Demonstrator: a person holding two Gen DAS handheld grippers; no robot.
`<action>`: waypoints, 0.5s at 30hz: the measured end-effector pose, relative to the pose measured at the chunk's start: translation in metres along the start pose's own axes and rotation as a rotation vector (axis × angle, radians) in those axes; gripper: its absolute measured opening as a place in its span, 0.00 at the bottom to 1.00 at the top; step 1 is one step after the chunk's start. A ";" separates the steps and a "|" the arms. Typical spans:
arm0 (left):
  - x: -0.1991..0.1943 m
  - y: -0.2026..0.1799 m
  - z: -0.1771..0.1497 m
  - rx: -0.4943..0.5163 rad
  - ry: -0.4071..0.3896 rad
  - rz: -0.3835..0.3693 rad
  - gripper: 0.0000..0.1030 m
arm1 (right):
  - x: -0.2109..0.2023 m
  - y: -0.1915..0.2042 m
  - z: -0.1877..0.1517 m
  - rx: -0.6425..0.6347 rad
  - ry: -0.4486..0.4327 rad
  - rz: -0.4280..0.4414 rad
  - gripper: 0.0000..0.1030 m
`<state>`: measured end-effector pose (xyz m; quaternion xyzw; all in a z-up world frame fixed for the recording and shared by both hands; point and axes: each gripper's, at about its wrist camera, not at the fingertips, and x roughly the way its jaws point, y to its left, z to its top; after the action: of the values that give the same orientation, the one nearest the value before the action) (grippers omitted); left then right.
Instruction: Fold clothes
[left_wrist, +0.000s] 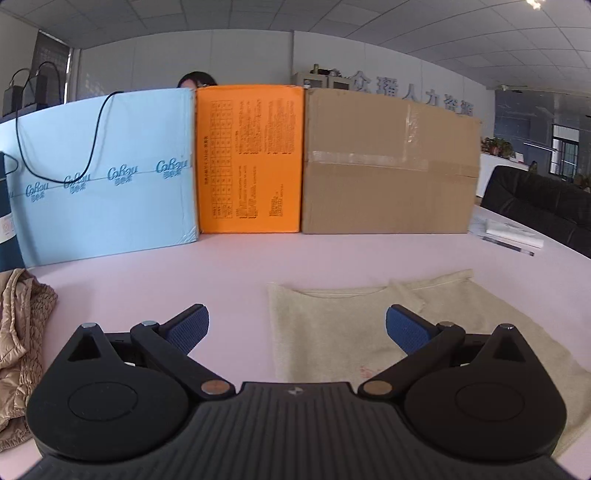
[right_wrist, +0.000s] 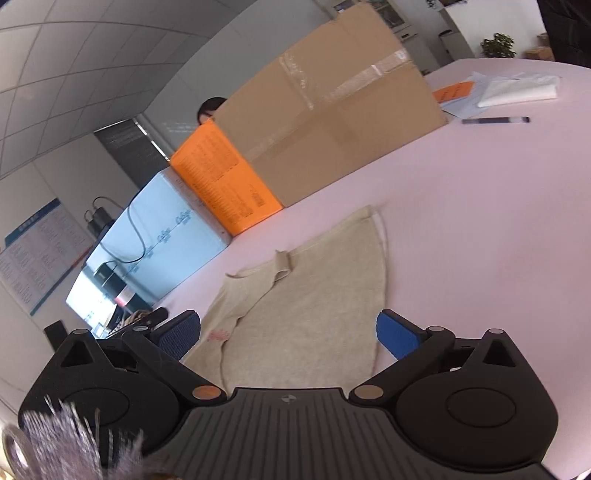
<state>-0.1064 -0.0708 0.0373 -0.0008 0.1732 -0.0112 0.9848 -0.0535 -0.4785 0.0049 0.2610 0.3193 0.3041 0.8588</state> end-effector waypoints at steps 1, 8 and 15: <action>-0.008 -0.013 -0.001 0.035 -0.012 -0.061 1.00 | 0.003 -0.015 0.005 0.046 0.017 -0.011 1.00; -0.049 -0.123 -0.038 0.398 -0.082 -0.355 1.00 | 0.031 -0.066 0.028 0.149 0.040 0.015 1.00; -0.039 -0.185 -0.074 0.547 -0.012 -0.470 0.99 | 0.065 -0.073 0.046 0.081 0.056 0.029 1.00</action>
<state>-0.1729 -0.2548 -0.0179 0.2227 0.1533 -0.2832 0.9202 0.0444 -0.4949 -0.0372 0.2914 0.3517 0.3104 0.8337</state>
